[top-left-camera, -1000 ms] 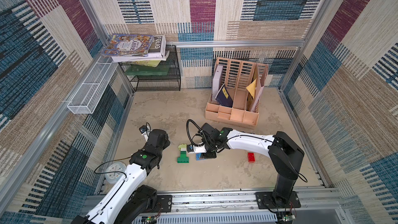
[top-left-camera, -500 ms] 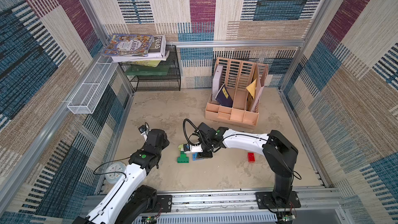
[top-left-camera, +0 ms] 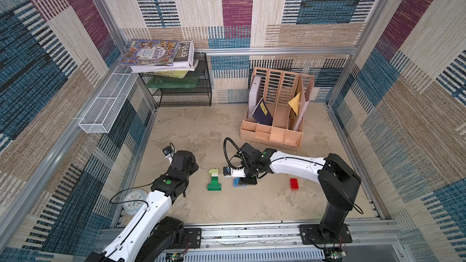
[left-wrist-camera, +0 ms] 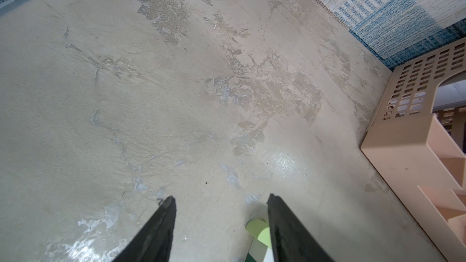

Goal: Assemble the number 1 with lego
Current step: Assemble the lego brick with the lego brick, then pick up the lego brick from the center of the board.

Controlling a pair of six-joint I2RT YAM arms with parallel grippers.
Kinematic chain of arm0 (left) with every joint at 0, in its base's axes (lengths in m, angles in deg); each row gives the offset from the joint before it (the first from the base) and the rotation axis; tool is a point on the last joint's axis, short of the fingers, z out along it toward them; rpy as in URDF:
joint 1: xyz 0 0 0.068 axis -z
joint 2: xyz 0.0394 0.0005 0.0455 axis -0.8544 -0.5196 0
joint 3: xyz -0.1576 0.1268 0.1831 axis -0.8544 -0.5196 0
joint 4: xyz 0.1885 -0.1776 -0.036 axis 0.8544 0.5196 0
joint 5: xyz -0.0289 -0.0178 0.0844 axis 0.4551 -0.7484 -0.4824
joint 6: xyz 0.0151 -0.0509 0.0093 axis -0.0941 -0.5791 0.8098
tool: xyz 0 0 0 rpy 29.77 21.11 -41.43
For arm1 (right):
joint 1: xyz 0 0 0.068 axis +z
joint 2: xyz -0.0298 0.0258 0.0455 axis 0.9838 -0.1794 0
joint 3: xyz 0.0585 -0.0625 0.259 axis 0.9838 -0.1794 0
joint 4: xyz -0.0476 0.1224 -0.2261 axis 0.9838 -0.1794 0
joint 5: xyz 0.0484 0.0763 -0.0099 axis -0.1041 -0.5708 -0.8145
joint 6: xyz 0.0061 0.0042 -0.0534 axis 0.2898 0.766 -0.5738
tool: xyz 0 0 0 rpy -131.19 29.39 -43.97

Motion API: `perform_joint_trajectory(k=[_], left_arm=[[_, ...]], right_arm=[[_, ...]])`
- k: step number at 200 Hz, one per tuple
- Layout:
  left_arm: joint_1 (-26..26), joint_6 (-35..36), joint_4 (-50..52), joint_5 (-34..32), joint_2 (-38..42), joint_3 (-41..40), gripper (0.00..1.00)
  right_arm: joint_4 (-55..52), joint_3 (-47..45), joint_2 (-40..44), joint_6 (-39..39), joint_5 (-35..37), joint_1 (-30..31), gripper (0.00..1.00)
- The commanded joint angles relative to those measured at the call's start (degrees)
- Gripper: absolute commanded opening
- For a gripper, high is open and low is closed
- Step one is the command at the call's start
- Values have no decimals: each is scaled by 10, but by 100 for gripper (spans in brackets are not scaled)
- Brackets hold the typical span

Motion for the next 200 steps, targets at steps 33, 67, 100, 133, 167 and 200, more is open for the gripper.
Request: perform_joint_trajectory(k=[33,67,100,133,167,200], left_arm=[[-2,10,-14,14,-8,-2,61],[-3,25,-15,11,-11,5,61],[-5,38,-19,20,-15,13,61],[-7,68,-37,54,-34,27,61],[-7,103,-69,112,-79,56,61],[-7,130,-77,157,-146,103,61]], right_arm=[[-100,-48,32,11,51,-22,22],[-75,22,53,38,-12,-28,68],[-43,11,106,69,-64,-53,83],[39,-76,203,239,50,-125,79],[0,-131,283,475,210,-204,72],[-53,-162,309,529,165,-281,72]])
